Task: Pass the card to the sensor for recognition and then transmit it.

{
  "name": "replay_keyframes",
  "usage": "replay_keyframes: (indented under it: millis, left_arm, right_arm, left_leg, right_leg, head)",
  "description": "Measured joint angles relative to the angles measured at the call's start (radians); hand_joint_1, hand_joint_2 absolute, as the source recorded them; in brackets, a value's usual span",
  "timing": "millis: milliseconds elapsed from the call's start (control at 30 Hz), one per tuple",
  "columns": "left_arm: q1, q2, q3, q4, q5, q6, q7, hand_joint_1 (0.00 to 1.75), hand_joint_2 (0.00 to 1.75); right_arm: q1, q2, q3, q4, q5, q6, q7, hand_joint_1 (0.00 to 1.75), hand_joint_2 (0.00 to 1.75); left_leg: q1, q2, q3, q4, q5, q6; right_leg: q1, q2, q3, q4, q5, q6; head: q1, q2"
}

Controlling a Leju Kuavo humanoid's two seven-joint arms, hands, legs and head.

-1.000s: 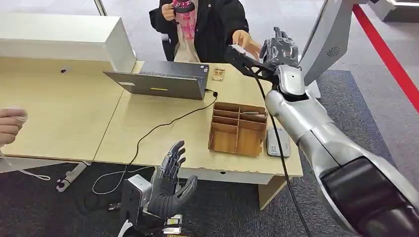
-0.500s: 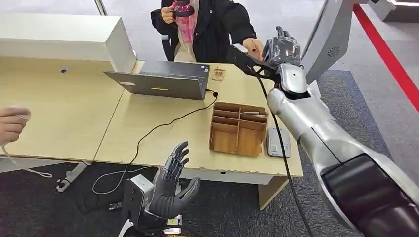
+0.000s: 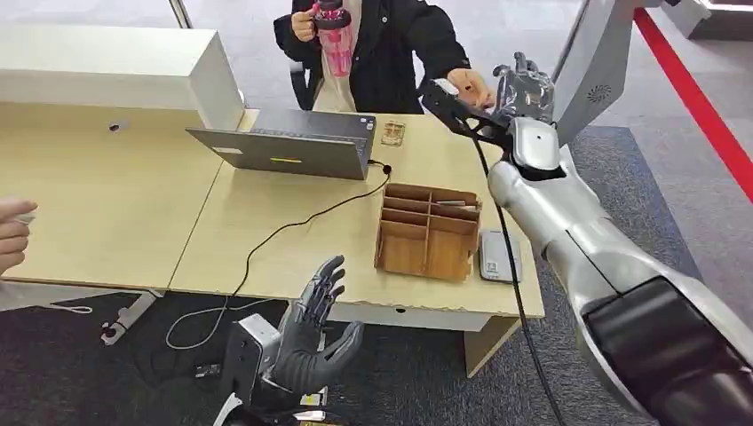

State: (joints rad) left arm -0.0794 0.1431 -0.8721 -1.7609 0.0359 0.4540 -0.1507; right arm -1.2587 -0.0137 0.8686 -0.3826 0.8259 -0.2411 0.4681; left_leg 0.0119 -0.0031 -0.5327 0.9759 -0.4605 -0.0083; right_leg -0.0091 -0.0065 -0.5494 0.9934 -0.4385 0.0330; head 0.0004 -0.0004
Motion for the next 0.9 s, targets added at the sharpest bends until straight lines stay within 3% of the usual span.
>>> replay_keyframes:
  millis: [100, 233, 467, 667, 900]
  left_arm:
    - [0.001, 0.000, 0.001, 0.002, 0.000, 0.000, 0.000, 0.00, 1.75]
    - [0.006, 0.000, 0.003, 0.002, 0.000, 0.016, -0.002, 0.00, 1.75]
    - [0.014, 0.000, 0.008, 0.015, 0.003, 0.079, -0.012, 0.00, 1.75]
    - [0.022, 0.000, 0.010, 0.018, 0.012, 0.089, -0.016, 0.00, 1.75]
    - [0.025, 0.000, 0.010, 0.018, 0.012, 0.074, -0.010, 0.00, 1.75]
  right_arm:
    - [0.006, -0.002, 0.000, 0.000, -0.037, -0.038, -0.021, 0.00, 1.75]
    - [0.021, -0.002, -0.013, -0.002, -0.116, -0.132, -0.119, 0.00, 1.75]
    - [0.098, 0.008, -0.055, -0.073, -0.228, -0.224, -0.285, 0.00, 1.75]
    - [0.234, -0.006, -0.053, -0.213, -0.253, -0.235, -0.271, 0.00, 1.75]
    - [0.381, -0.060, -0.038, -0.354, -0.229, -0.188, -0.179, 0.00, 1.75]
  left_leg:
    - [0.000, 0.000, 0.000, 0.000, 0.000, 0.000]
    - [0.000, 0.000, 0.000, 0.000, 0.000, 0.000]
    - [0.000, 0.000, 0.000, 0.000, 0.000, 0.000]
    - [0.000, 0.000, 0.000, 0.000, 0.000, 0.000]
    - [0.000, 0.000, 0.000, 0.000, 0.000, 0.000]
  right_leg:
    - [0.000, 0.000, 0.000, 0.000, 0.000, 0.000]
    - [0.000, 0.000, 0.000, 0.000, 0.000, 0.000]
    - [0.000, 0.000, 0.000, 0.000, 0.000, 0.000]
    - [0.000, 0.000, 0.000, 0.000, 0.000, 0.000]
    - [0.000, 0.000, 0.000, 0.000, 0.000, 0.000]
  head:
    - [0.000, 0.000]
    - [0.000, 0.000]
    - [0.000, 0.000]
    - [0.000, 0.000]
    - [0.000, 0.000]
